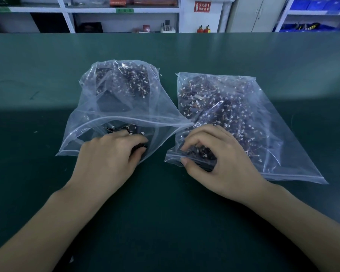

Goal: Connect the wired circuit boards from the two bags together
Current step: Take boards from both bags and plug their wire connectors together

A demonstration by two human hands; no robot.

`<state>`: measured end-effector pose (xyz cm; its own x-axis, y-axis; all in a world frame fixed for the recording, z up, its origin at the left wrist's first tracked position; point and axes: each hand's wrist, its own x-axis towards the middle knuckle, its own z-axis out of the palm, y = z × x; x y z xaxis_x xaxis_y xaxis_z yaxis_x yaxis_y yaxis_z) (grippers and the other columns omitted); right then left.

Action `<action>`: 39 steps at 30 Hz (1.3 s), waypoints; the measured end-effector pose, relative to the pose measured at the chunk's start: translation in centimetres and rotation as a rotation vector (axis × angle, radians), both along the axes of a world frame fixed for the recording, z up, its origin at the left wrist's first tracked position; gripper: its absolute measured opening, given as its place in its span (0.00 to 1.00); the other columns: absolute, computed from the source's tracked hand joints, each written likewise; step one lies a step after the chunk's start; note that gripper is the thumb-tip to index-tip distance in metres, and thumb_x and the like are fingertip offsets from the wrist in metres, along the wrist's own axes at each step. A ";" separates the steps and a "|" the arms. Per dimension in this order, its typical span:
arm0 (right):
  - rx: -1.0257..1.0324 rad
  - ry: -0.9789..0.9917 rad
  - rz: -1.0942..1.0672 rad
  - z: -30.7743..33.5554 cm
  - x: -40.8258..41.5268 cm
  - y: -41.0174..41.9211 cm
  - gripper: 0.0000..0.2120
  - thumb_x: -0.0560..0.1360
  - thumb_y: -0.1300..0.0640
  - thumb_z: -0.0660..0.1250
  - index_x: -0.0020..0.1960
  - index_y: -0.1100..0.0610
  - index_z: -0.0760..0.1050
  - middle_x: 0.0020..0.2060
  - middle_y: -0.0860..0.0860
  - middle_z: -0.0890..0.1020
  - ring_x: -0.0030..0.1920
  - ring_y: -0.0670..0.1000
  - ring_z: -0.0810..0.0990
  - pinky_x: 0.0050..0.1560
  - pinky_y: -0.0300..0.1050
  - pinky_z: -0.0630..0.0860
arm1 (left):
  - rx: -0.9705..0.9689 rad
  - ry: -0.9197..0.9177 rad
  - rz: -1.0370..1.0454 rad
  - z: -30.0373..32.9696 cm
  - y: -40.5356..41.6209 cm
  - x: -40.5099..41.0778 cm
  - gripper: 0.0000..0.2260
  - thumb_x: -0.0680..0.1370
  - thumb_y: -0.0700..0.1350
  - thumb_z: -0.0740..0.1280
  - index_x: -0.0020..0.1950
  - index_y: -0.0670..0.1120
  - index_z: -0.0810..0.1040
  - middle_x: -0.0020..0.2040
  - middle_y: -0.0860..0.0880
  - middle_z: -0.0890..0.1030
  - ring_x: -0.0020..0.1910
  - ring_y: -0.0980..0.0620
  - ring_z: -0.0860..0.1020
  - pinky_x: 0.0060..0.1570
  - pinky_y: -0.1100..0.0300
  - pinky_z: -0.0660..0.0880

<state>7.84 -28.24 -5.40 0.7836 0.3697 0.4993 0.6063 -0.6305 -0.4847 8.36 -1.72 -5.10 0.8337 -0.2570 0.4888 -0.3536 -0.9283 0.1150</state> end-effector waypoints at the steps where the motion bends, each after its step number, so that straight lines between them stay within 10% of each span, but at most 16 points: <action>1: 0.008 0.000 0.006 0.0 0.0 0.0 0.07 0.77 0.52 0.76 0.53 0.52 0.83 0.53 0.44 0.81 0.55 0.48 0.79 0.62 0.54 0.75 | -0.004 -0.003 0.000 0.0 0.0 0.0 0.05 0.79 0.51 0.75 0.54 0.58 0.87 0.40 0.59 0.76 0.38 0.44 0.83 0.34 0.55 0.75; 14: 0.102 -0.061 0.070 -0.3 0.2 -0.1 0.11 0.78 0.53 0.76 0.59 0.53 0.82 0.54 0.41 0.80 0.50 0.48 0.79 0.57 0.47 0.76 | -0.278 -0.307 -0.300 0.6 -1.7 -1.0 0.07 0.84 0.49 0.74 0.51 0.48 0.89 0.45 0.54 0.85 0.38 0.53 0.82 0.34 0.52 0.79; 24: 0.253 -0.183 0.143 -0.2 0.6 -0.1 0.03 0.79 0.60 0.77 0.53 0.58 0.86 0.49 0.48 0.85 0.51 0.52 0.83 0.50 0.48 0.78 | -0.772 0.057 -0.475 0.3 -3.8 -2.6 0.04 0.83 0.45 0.70 0.54 0.47 0.84 0.46 0.57 0.86 0.40 0.51 0.85 0.35 0.58 0.79; 39: 0.262 -0.145 0.097 -0.2 0.3 0.2 0.07 0.80 0.54 0.74 0.52 0.58 0.84 0.47 0.43 0.84 0.45 0.47 0.80 0.51 0.34 0.71 | -0.668 -0.034 -0.462 0.0 -3.7 -2.2 0.02 0.80 0.42 0.76 0.50 0.46 0.84 0.44 0.57 0.83 0.40 0.51 0.83 0.32 0.56 0.76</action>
<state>8.14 -28.08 -5.59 0.6648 0.2838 0.6911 0.7321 -0.4314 -0.5272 6.12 -5.44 -5.09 0.6967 -0.2168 0.6838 -0.6977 -0.4265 0.5756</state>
